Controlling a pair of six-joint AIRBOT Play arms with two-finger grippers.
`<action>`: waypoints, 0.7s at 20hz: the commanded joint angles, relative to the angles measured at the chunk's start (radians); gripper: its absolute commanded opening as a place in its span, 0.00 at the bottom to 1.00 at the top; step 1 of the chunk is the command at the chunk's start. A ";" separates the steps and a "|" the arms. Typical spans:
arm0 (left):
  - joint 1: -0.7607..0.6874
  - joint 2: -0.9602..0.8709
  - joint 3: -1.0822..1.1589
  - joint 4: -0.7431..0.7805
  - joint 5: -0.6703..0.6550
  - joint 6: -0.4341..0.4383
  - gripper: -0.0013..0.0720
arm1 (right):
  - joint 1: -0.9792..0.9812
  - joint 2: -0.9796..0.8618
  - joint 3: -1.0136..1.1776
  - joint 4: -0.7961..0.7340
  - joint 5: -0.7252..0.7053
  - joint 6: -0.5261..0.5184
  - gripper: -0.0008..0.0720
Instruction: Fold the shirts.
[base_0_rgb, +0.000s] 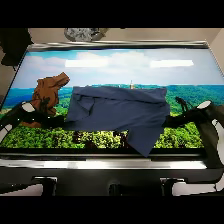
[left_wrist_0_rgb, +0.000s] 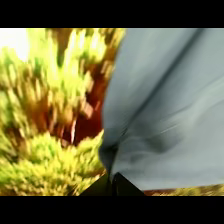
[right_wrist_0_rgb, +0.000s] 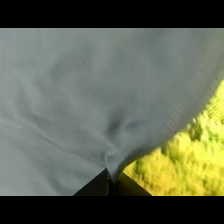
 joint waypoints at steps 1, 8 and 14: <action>0.006 0.066 0.185 -0.013 -0.056 0.030 0.04 | 0.019 0.061 0.163 -0.031 0.093 -0.078 0.07; 0.006 0.385 0.974 0.020 0.114 0.006 0.04 | 0.020 0.555 0.809 -0.105 -0.302 -0.114 0.07; 0.006 0.621 1.057 0.019 0.129 -0.054 0.04 | 0.019 0.892 0.848 -0.189 -0.257 -0.098 0.07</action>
